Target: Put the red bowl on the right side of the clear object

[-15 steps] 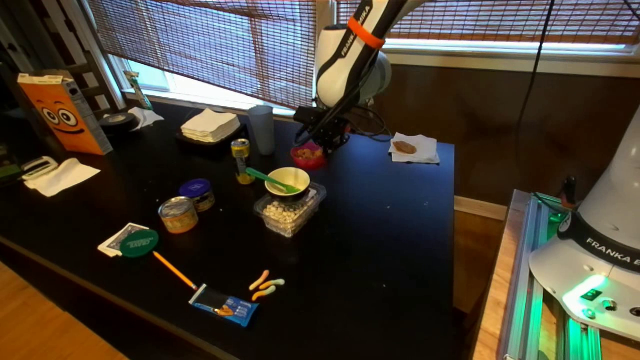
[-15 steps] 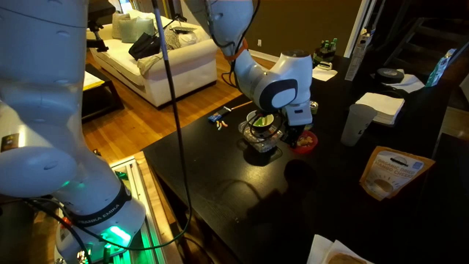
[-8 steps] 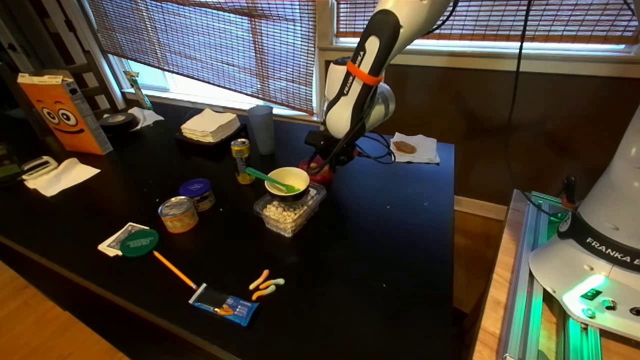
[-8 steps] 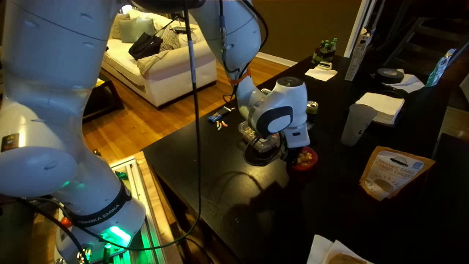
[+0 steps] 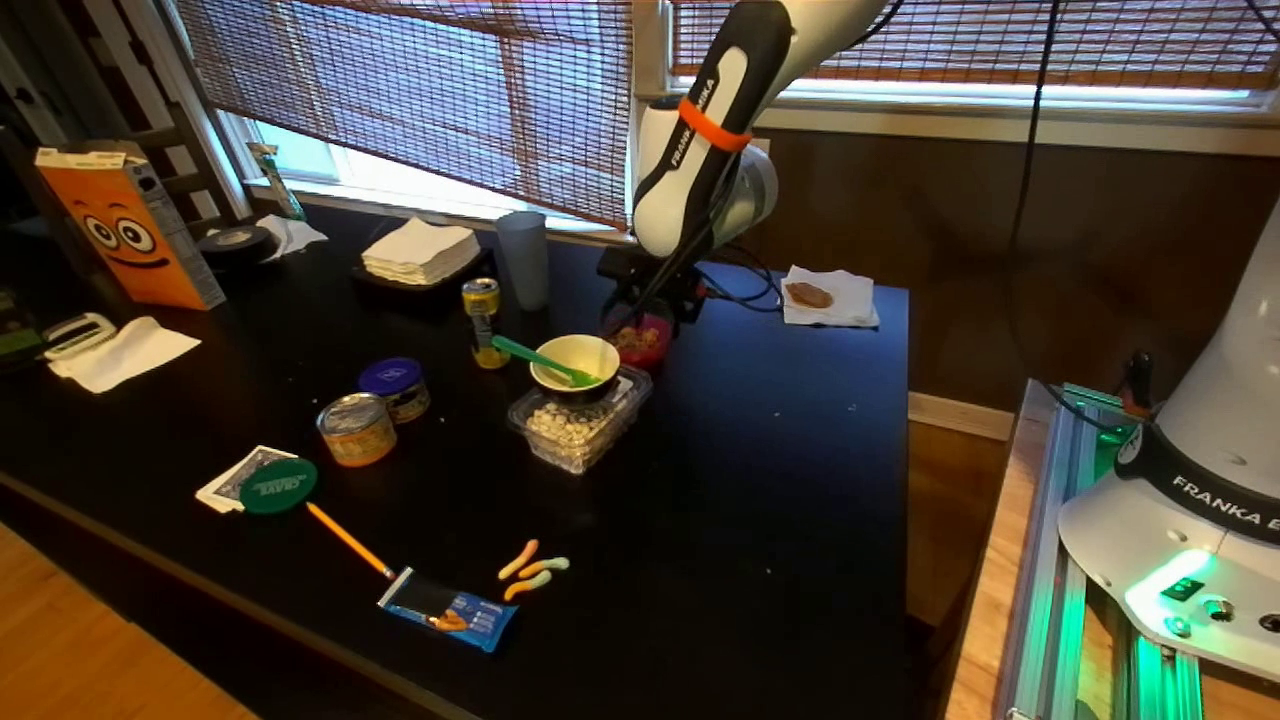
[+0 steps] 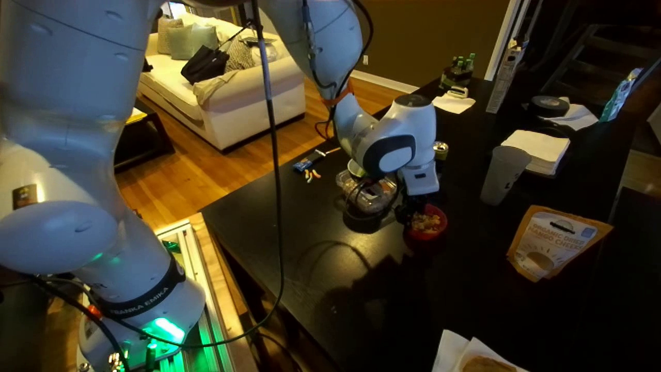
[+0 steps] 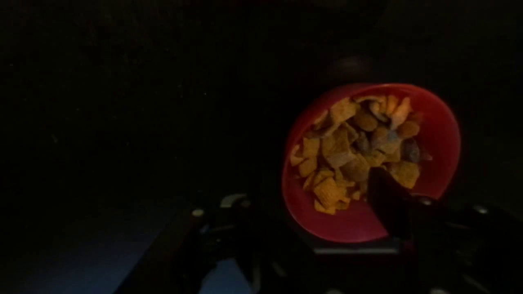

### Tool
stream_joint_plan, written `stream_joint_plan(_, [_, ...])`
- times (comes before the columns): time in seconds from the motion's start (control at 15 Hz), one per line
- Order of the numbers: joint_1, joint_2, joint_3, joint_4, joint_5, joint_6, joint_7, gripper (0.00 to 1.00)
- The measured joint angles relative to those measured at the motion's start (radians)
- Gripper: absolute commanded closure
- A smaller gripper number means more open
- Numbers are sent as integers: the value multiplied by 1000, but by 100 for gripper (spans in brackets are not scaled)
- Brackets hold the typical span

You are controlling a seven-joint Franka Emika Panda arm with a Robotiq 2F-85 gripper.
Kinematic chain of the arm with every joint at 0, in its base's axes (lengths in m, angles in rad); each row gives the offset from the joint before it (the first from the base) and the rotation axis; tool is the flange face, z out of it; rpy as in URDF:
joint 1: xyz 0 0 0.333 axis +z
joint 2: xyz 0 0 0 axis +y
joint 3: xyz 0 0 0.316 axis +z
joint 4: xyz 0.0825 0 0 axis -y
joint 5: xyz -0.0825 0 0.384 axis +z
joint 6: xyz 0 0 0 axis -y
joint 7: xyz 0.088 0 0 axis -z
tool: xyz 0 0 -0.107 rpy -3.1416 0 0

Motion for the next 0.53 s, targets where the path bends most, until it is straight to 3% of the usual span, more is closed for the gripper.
stream_joint_plan(0.27, [125,-133,-111,5,-71,-186,76,0])
stream_joint_plan(0.53, [155,-271,-95,10,-210,-364,141,0])
